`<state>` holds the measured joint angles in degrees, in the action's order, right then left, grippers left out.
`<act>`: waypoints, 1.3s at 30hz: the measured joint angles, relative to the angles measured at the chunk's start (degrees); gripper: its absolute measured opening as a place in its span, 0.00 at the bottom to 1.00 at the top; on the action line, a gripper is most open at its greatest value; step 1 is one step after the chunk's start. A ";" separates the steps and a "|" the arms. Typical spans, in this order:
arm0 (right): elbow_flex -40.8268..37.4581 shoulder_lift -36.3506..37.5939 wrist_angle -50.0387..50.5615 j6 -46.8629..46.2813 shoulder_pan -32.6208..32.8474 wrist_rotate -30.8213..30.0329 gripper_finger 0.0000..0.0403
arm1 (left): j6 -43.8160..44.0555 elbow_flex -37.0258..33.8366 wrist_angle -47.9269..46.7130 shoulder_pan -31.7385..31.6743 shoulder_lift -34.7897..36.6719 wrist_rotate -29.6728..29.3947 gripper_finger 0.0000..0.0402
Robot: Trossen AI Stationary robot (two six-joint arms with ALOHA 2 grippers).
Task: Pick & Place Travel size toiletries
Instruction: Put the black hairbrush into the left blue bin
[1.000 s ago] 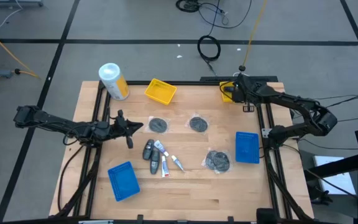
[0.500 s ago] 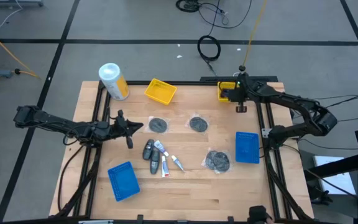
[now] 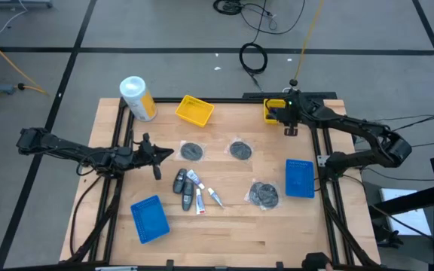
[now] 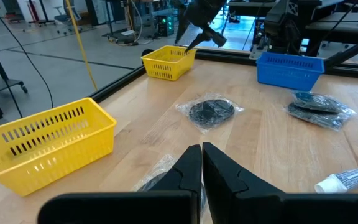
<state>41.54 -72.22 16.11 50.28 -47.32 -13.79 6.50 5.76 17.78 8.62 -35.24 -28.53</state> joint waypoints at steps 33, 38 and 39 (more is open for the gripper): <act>-27.00 -10.56 -81.43 -46.16 57.26 6.94 0.34 | -3.33 6.34 6.99 4.30 -17.71 -4.43 0.04; -21.60 -17.96 -81.09 -46.19 62.64 2.40 0.32 | 6.28 21.46 -17.78 2.84 -28.68 -10.18 0.04; -20.72 -19.44 -81.05 -46.63 63.42 1.65 0.32 | 9.27 24.47 -22.78 2.33 -30.95 -11.11 0.04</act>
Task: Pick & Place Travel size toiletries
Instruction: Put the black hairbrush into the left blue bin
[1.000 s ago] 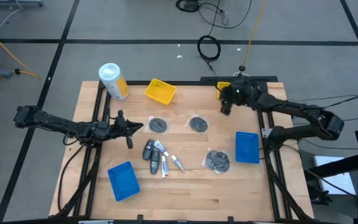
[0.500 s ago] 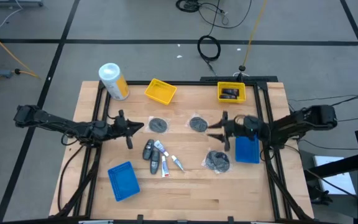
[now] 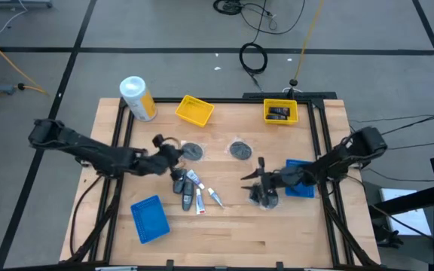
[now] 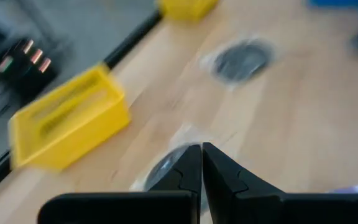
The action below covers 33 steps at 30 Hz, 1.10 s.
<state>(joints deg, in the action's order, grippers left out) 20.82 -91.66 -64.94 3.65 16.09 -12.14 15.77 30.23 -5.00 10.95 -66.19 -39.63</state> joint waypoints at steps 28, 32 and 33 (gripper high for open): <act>6.19 -12.65 0.58 -2.98 3.52 0.15 0.32 | -2.55 12.51 -20.78 -29.66 -15.13 38.35 0.92; 6.18 -12.65 0.53 -2.98 3.52 0.16 0.32 | -3.23 12.40 -22.79 -31.62 -15.87 36.74 0.92; 6.18 -12.65 0.51 -2.98 3.52 0.17 0.32 | -3.21 11.92 -21.88 -32.08 -16.41 36.97 0.92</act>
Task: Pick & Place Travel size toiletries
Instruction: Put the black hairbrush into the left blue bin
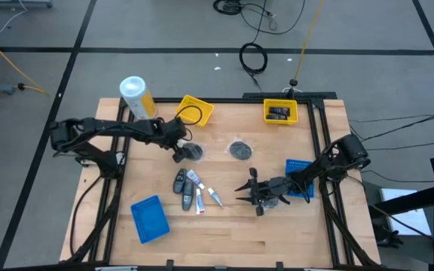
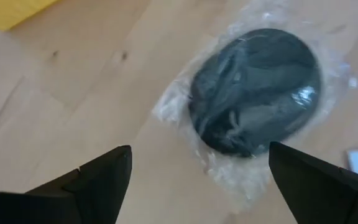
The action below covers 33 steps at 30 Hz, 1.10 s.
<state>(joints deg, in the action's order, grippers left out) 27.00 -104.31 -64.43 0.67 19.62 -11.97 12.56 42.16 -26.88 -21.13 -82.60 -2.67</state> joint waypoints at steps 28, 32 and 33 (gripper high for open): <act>-0.06 0.02 -0.02 -0.02 0.00 -0.02 0.32 | 2.22 -5.10 45.68 3.08 -19.99 14.30 0.21; -0.06 0.02 -0.02 -0.02 0.00 -0.09 0.32 | 1.04 -5.23 48.63 3.44 -19.88 15.04 0.03; -0.06 0.02 -0.02 -0.02 0.00 -0.11 0.32 | 0.94 -5.23 48.54 3.44 -19.42 15.15 0.02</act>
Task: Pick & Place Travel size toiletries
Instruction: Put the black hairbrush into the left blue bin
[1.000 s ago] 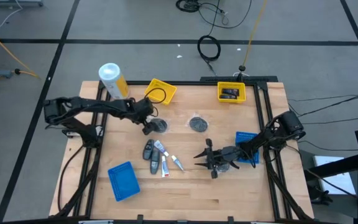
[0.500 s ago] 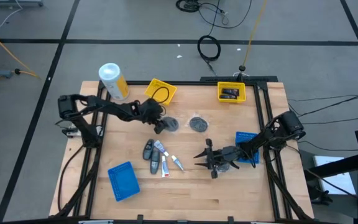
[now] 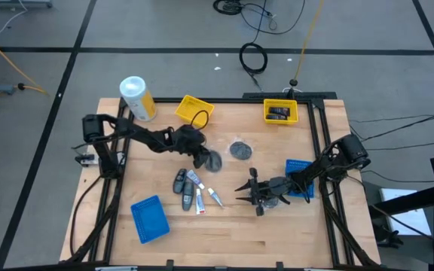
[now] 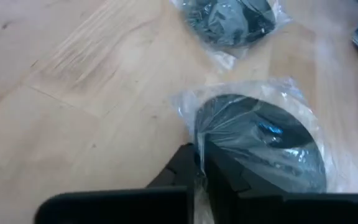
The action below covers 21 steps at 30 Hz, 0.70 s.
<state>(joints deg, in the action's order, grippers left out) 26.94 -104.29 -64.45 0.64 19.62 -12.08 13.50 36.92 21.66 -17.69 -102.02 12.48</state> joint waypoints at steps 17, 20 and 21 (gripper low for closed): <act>0.00 0.00 0.02 0.11 0.00 -0.11 0.32 | -41.83 -0.06 -5.32 16.58 19.92 -18.70 0.01; 0.00 0.00 0.02 0.14 -0.02 -0.13 0.32 | -55.00 -0.06 -5.36 22.50 20.00 -25.91 0.03; 0.00 0.00 0.02 0.11 0.00 -0.13 0.32 | -59.02 -0.06 -5.32 24.21 20.00 -28.74 0.04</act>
<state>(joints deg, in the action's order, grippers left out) 26.94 -104.29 -64.42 0.76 19.62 -12.21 -45.52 36.86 16.34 6.51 -82.02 -16.26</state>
